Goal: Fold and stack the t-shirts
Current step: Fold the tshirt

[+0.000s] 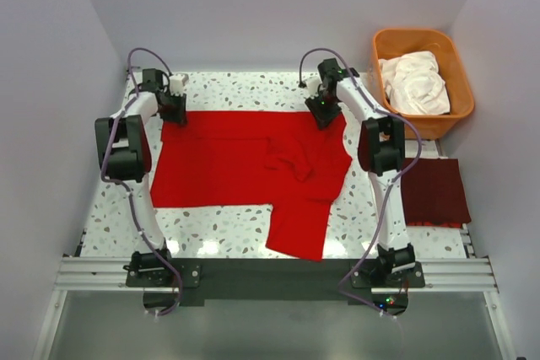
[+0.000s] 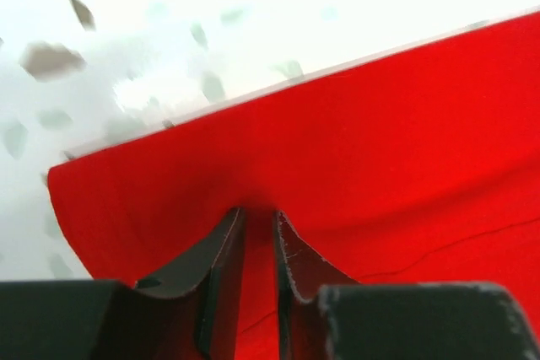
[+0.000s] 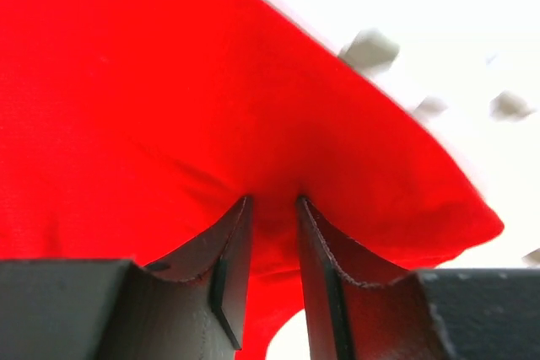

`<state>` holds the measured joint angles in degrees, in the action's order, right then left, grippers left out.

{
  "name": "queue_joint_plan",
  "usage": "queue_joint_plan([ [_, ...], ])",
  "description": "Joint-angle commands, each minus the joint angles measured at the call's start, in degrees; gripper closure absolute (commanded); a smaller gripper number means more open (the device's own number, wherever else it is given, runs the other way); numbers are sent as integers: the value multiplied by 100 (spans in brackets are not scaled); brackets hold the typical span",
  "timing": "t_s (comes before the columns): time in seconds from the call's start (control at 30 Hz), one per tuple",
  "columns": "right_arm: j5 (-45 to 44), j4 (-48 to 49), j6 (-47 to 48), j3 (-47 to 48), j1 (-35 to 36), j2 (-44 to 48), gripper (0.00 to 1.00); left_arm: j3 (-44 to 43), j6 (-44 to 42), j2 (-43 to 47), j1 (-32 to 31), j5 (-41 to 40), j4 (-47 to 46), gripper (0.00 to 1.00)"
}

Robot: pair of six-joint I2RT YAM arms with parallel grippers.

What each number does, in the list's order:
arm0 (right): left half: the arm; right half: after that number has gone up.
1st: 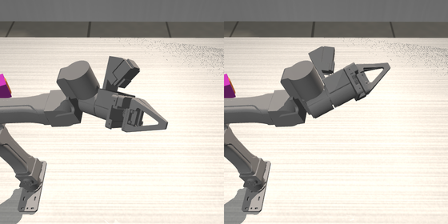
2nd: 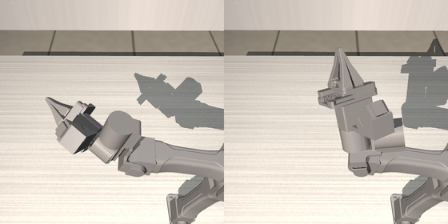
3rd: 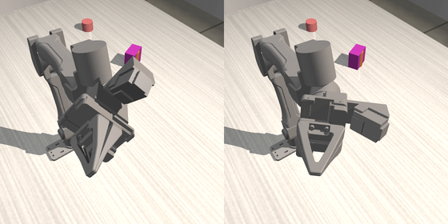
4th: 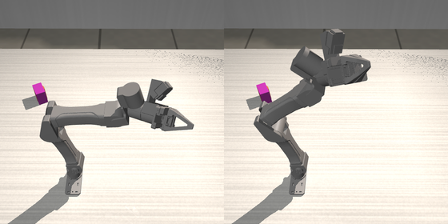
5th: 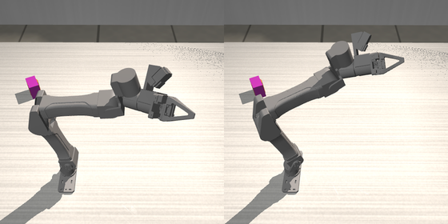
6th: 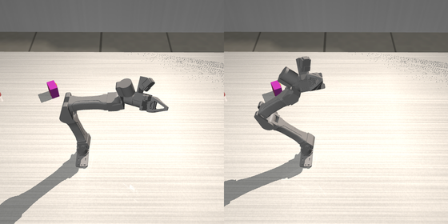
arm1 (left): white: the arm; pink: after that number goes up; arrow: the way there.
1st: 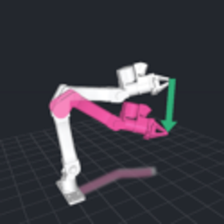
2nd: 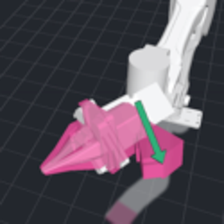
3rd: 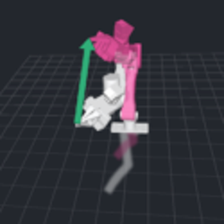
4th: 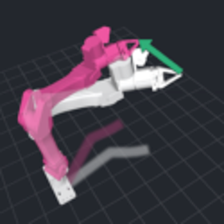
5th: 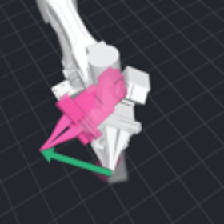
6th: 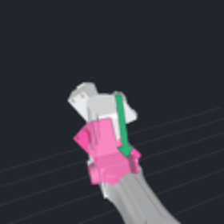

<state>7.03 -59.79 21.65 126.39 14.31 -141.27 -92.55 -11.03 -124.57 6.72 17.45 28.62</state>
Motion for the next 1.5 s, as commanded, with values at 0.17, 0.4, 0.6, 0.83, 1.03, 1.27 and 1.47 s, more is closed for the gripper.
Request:
queue_joint_plan([
  [0.17,-142,847,-205,818,11,72,58,-590,-295,80,14,1800,-522,61],
  [0.4,1361,750,-899,-1446,2,2181,56,956,-111,1804,-1031,2543,-823,61],
  [0.6,2354,520,-1601,-2826,2,2710,59,1960,609,2139,-2174,2500,-1262,67],
  [0.83,2909,1048,-2428,-3893,28,2807,59,2101,1857,1779,-2641,2193,-1262,68],
  [1.03,2892,1496,-2753,-4183,37,2596,58,1969,2298,1392,-2711,1841,-1245,66],
  [1.27,2760,1971,-3114,-4483,55,2570,57,1723,2561,936,-2799,1920,-1201,64],
  [1.47,2769,2112,-3263,-4719,143,2605,57,1583,2649,768,-2922,1972,-1210,64],
])
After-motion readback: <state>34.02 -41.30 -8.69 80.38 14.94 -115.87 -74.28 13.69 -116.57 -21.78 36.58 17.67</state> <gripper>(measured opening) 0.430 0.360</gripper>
